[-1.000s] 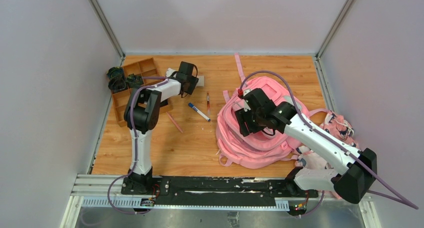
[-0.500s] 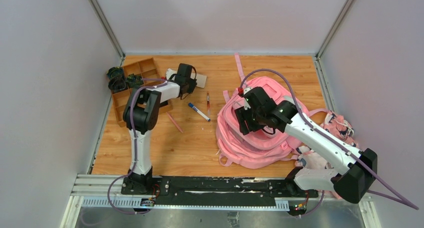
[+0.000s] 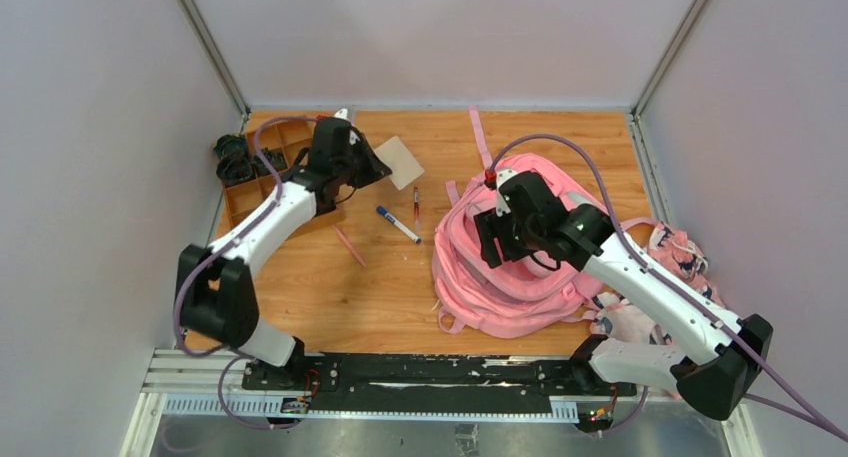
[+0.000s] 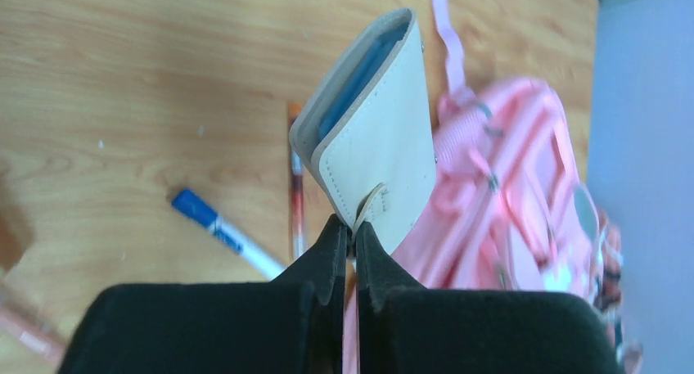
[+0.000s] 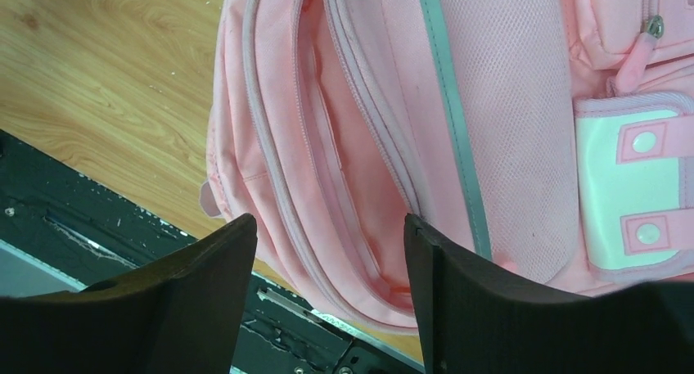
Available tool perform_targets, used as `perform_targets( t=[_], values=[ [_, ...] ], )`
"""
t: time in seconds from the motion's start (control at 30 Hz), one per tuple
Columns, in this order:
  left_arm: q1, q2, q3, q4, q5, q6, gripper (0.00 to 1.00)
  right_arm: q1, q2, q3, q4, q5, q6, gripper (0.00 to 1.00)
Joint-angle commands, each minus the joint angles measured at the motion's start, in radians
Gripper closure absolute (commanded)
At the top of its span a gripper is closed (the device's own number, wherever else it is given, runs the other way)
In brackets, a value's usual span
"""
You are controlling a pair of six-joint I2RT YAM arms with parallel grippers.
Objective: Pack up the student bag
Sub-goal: Pick up the personal item from the center of the board, then place the personal item in the student bag.
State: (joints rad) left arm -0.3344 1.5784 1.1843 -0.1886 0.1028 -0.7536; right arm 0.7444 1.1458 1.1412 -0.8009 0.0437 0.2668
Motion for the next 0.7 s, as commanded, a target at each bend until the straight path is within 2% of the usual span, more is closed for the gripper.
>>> perform_targets(
  t=[0.0,0.13,0.27,0.4,0.53,0.63,0.67],
  values=[
    [-0.008,-0.184,-0.118,-0.171,0.185,0.196,1.00,0.010,-0.032,-0.019,-0.009,-0.025,-0.041,0.30],
    [-0.009,-0.351,-0.225,-0.226,0.293,0.206,1.00,0.071,-0.022,-0.065,0.057,0.012,-0.040,0.31],
    [-0.022,-0.459,-0.281,-0.297,0.389,0.221,1.00,0.082,0.034,-0.123,0.114,0.045,-0.045,0.32],
    [-0.064,-0.546,-0.310,-0.353,0.399,0.230,1.00,0.102,0.118,-0.138,0.113,0.128,-0.036,0.35],
    [-0.079,-0.593,-0.324,-0.376,0.396,0.227,1.00,0.151,0.184,-0.129,0.064,0.304,-0.028,0.37],
    [-0.081,-0.611,-0.343,-0.378,0.388,0.223,1.00,0.173,0.210,-0.123,0.041,0.344,-0.018,0.38],
    [-0.082,-0.612,-0.349,-0.379,0.392,0.222,1.00,0.179,0.214,-0.129,0.042,0.356,-0.013,0.41]
  ],
)
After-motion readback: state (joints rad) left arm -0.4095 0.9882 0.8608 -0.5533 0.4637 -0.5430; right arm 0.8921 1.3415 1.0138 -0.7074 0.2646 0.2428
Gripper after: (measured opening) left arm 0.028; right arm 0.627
